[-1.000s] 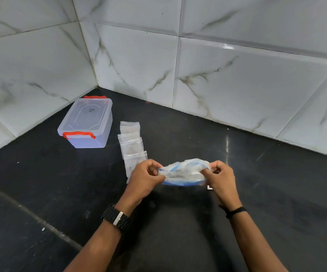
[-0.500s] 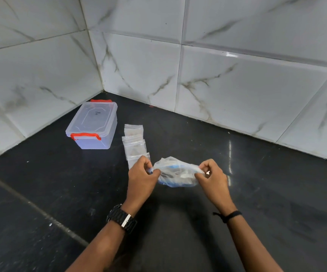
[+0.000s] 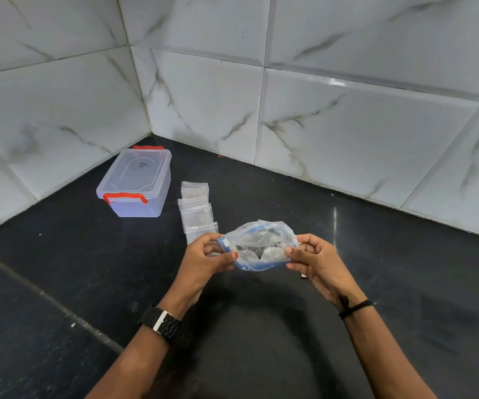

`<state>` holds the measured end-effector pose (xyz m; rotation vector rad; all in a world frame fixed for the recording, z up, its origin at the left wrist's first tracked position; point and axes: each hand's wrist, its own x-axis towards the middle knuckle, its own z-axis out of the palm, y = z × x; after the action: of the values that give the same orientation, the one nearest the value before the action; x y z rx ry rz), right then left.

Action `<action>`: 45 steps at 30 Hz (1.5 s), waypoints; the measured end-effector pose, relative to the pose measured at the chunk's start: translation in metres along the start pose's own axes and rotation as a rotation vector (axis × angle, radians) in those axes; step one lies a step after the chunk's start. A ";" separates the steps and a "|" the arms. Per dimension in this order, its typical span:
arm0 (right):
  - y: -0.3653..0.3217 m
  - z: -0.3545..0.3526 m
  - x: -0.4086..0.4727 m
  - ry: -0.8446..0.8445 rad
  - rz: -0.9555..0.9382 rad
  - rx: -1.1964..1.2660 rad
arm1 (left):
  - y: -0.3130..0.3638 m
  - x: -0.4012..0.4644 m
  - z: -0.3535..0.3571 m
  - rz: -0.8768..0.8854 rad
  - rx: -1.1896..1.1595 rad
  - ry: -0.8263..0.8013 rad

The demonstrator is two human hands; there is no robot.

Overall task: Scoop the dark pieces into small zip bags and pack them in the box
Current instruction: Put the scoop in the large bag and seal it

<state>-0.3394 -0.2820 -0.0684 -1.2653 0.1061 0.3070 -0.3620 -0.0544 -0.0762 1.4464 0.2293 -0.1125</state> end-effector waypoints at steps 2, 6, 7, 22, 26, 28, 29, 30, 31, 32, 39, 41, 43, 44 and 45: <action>0.003 0.005 0.002 0.070 -0.024 -0.107 | -0.001 0.000 0.004 0.057 0.061 0.044; 0.014 0.013 0.009 0.286 -0.140 -0.297 | -0.009 0.004 0.014 0.175 0.279 0.174; 0.017 0.015 0.011 0.350 -0.194 -0.367 | -0.011 0.005 0.016 0.216 0.342 0.210; 0.002 0.003 0.005 -0.063 -0.100 -0.431 | -0.010 0.021 -0.009 0.080 0.408 -0.064; 0.002 -0.006 0.010 -0.034 -0.119 -0.340 | -0.008 0.020 -0.009 0.059 0.338 -0.077; 0.002 -0.008 0.010 0.008 -0.138 -0.344 | -0.006 0.019 -0.008 0.076 0.348 -0.034; 0.002 -0.008 0.009 0.032 -0.146 -0.361 | -0.006 0.019 -0.007 0.095 0.369 -0.002; 0.003 -0.009 0.009 0.049 -0.155 -0.384 | -0.007 0.020 -0.006 0.118 0.393 0.033; 0.005 -0.009 0.009 0.063 -0.166 -0.403 | -0.007 0.020 -0.006 0.142 0.417 0.071; 0.008 -0.008 0.010 0.081 -0.183 -0.415 | -0.009 0.021 -0.005 0.167 0.439 0.111; 0.024 0.010 0.014 0.444 -0.509 -0.759 | -0.016 0.018 0.011 0.303 0.436 0.248; 0.024 0.011 0.015 0.403 -0.508 -0.782 | -0.017 0.017 0.011 0.299 0.461 0.271; 0.018 0.009 0.015 0.262 -0.398 -0.745 | -0.015 0.017 0.007 0.259 0.496 0.233; 0.015 0.007 0.014 0.175 -0.326 -0.698 | -0.013 0.017 0.005 0.217 0.502 0.185; 0.012 0.005 0.014 0.100 -0.256 -0.642 | -0.011 0.017 0.003 0.172 0.495 0.126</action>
<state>-0.3302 -0.2720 -0.0812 -1.9102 -0.0782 0.0493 -0.3480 -0.0575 -0.0903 1.9625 0.1859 0.0688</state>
